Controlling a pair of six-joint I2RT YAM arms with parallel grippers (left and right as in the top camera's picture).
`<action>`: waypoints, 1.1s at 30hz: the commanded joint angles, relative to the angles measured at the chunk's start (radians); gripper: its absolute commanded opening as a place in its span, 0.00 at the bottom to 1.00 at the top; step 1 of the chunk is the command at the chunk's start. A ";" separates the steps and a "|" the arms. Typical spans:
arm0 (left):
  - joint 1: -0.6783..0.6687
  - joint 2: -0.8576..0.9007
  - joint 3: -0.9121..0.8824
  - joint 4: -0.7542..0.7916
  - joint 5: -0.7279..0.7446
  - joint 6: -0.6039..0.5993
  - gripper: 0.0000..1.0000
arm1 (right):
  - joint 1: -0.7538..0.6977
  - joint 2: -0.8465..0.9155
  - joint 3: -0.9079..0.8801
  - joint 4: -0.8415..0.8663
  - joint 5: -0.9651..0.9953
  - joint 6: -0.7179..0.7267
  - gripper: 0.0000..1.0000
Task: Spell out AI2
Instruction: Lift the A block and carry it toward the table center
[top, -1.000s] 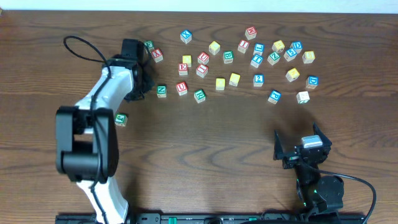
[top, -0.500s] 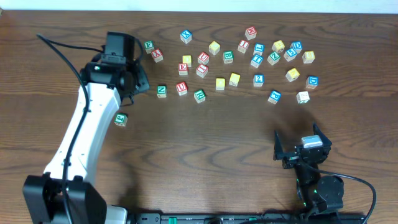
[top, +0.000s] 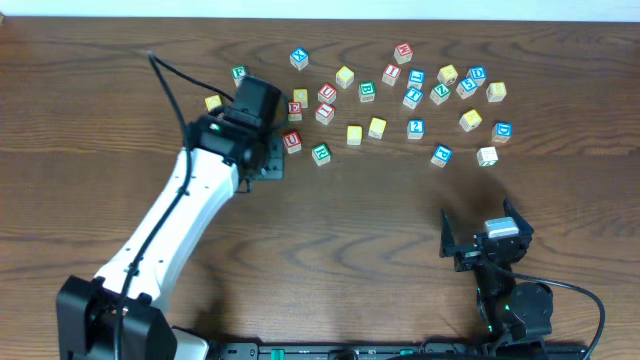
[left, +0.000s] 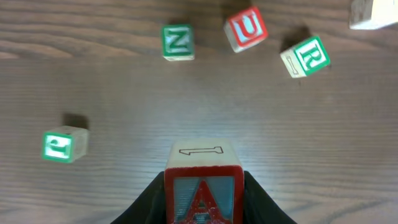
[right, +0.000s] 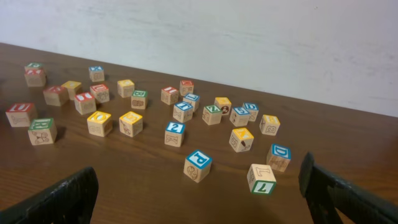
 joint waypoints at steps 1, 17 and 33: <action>-0.025 -0.007 -0.037 0.023 -0.002 -0.033 0.24 | -0.008 -0.005 -0.002 -0.005 0.005 0.011 0.99; -0.085 -0.007 -0.242 0.234 0.076 -0.179 0.24 | -0.008 -0.005 -0.002 -0.005 0.004 0.011 0.99; -0.145 0.013 -0.259 0.278 0.072 -0.200 0.23 | -0.008 -0.005 -0.002 -0.005 0.005 0.011 0.99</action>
